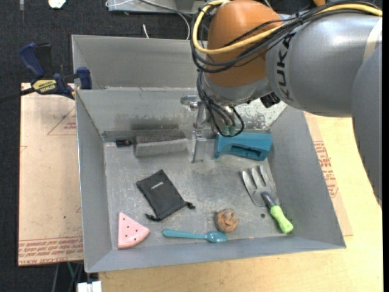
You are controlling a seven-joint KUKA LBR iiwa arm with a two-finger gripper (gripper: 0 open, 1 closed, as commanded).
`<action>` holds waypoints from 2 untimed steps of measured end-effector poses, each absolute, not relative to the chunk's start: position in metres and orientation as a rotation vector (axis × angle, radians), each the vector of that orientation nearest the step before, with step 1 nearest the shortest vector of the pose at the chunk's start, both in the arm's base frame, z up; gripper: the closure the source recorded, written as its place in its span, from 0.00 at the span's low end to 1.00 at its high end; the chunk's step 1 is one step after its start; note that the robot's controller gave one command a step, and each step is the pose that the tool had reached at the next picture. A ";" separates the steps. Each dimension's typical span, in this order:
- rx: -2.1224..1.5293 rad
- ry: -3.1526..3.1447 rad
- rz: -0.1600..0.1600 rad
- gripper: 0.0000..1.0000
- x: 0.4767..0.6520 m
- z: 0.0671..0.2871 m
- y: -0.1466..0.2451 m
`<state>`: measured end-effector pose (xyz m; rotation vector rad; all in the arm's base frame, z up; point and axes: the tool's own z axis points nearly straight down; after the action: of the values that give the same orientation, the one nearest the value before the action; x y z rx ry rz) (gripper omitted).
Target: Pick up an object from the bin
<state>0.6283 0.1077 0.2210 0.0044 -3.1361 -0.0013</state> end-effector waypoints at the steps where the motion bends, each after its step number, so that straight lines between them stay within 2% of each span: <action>1: 0.002 -3.143 -0.002 0.00 0.629 0.226 0.107; 2: 0.094 -3.143 -0.003 0.00 0.634 0.211 0.140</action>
Offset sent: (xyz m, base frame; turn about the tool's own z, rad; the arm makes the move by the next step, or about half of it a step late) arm 0.0058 0.0482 -0.0182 -0.0862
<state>0.6337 0.1404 0.2108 0.0941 -3.1432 -0.0031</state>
